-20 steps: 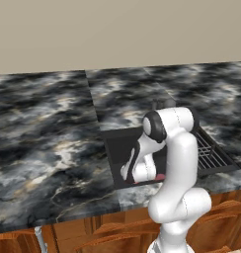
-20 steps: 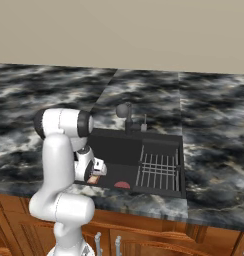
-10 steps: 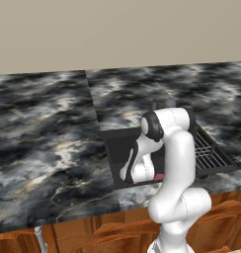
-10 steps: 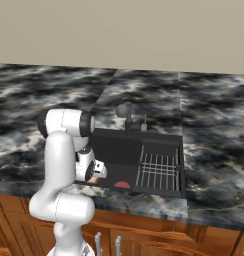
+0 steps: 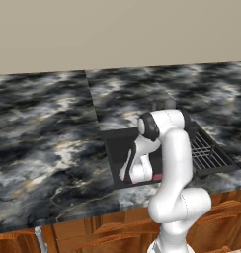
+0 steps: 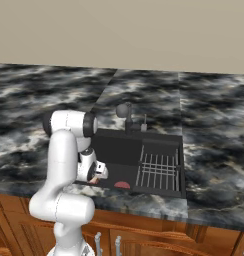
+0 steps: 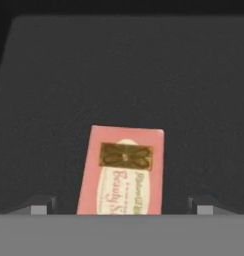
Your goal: Pick up the bar soap and sponge from the sink, and place them back in the cabinet, and close the cabinet door.
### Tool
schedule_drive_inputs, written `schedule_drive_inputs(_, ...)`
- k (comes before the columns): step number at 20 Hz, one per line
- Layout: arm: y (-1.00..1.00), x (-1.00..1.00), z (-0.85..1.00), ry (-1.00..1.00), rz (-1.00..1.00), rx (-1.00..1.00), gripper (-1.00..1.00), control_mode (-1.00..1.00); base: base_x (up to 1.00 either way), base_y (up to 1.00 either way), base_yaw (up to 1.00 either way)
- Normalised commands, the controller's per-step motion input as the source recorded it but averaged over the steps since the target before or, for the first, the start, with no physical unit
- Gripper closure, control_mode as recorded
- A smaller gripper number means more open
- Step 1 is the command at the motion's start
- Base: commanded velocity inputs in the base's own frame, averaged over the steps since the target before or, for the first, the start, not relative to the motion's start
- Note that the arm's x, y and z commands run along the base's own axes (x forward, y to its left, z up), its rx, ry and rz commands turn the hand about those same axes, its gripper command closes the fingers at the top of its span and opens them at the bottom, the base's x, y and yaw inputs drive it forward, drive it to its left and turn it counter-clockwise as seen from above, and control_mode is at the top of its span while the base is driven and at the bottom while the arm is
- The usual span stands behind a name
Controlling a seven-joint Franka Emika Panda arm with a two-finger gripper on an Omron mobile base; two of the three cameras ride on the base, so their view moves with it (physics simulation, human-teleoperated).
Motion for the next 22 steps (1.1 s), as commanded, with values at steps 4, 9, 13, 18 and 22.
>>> schedule_drive_inputs(4, 0.03, 0.33, -0.19, 0.0, 0.0, 0.0, -1.0, -1.0, 0.0, 0.0, 0.0)
schedule_drive_inputs(9, 0.04, 0.22, -0.21, 0.0, 0.0, 0.0, -1.0, -1.0, 0.0, 0.0, 0.0)
schedule_drive_inputs(13, 0.02, 0.03, -0.22, 0.0, 0.0, 0.0, -1.0, -1.0, 0.0, 0.0, 0.0)
schedule_drive_inputs(18, 0.01, 0.0, -0.21, 0.0, 0.0, 0.0, 1.0, -1.0, 0.0, 0.0, 0.0)
schedule_drive_inputs(22, 0.01, 0.0, -0.11, 0.0, 0.0, 0.0, 1.0, -1.0, 0.0, 0.0, 0.0)
